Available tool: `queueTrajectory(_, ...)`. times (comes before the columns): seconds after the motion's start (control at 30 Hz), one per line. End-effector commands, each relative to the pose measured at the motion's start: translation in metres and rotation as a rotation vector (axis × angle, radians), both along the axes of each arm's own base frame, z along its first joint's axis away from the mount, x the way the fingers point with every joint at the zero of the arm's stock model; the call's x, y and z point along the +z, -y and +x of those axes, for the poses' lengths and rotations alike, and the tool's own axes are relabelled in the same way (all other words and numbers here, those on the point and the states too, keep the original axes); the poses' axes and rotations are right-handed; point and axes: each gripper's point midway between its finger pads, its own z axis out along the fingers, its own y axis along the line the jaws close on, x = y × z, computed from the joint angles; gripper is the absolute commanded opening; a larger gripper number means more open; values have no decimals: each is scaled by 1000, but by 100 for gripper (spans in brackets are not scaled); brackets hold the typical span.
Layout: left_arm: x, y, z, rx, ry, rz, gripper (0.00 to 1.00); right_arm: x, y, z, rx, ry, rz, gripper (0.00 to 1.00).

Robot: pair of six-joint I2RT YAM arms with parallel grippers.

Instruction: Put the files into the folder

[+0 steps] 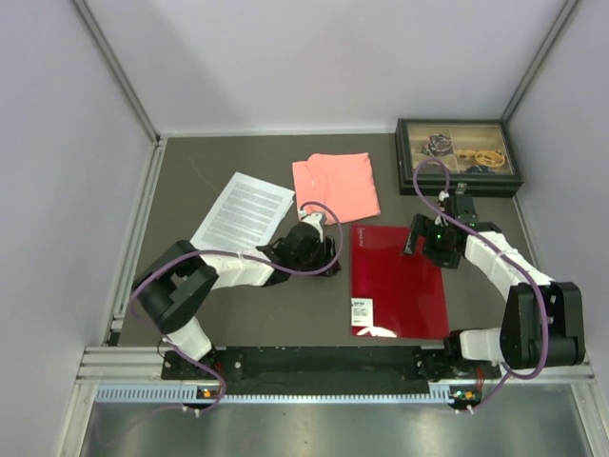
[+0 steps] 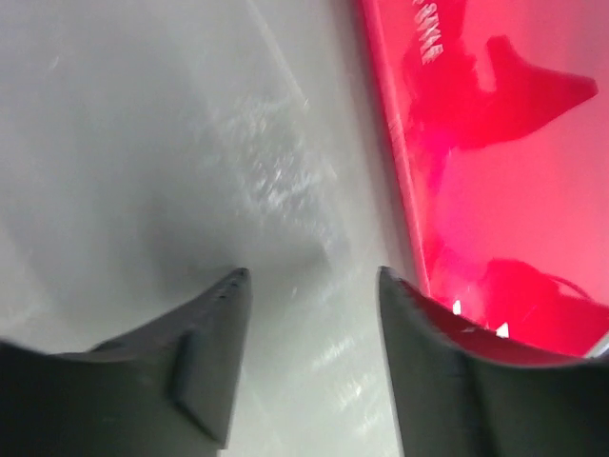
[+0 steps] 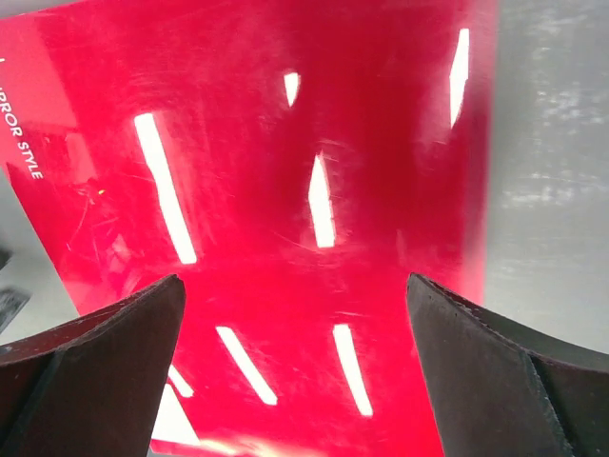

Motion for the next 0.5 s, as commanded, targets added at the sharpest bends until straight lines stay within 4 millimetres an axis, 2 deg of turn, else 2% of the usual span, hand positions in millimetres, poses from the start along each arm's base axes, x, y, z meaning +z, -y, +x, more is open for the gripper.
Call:
queueTrajectory(0.0,-1,-20,-14,0,-48,75,64,21,6,20,-29,74,-38,99)
queueTrajectory(0.17,-4,-6,-12,-16,-73,51,67,16,17,22,-69,54,-60,99)
queueTrajectory(0.33,-10,23,-11,-71,-89,12,74,11,29,22,-114,51,-66,99)
queueTrajectory(0.47,-19,29,-6,-62,-107,34,75,11,32,23,-122,47,-68,99)
